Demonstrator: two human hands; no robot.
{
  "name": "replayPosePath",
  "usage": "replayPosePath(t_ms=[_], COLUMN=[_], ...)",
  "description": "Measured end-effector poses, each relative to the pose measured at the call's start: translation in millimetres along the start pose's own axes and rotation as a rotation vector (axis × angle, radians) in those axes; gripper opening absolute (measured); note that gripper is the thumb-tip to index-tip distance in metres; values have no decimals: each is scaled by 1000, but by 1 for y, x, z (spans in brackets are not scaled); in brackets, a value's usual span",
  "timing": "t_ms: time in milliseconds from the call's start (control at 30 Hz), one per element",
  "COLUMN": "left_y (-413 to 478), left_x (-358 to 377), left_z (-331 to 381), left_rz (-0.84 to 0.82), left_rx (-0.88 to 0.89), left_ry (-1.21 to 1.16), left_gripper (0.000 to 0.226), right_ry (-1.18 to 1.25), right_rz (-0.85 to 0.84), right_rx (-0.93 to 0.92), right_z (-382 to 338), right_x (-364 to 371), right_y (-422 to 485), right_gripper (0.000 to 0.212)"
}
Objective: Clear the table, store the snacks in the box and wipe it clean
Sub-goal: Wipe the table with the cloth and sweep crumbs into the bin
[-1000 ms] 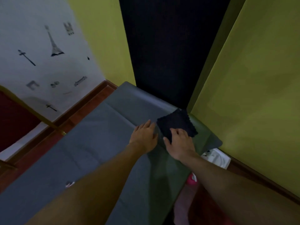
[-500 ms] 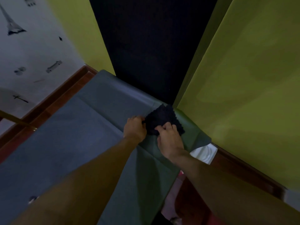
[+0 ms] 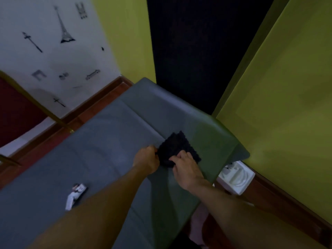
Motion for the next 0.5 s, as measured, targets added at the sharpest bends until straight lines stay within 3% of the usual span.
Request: replayPosePath(t_ms=[500], left_y=[-121], left_x=[40], left_z=[-99], left_rz=[36], left_rx=[-51], left_ry=[88], left_gripper=[24], right_ry=[-12], right_rz=[-129], right_rx=[-94], right_z=[-65], right_x=[97], right_y=[-86], right_gripper=[41])
Point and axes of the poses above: each hand's wrist, its own y-axis towards the middle knuckle, its own x-axis out of the palm, z = x × y, the point moved 1 cm from there along y, towards the middle knuckle, and after that the axes turned 12 degrees about y, right-handed, at the moved point
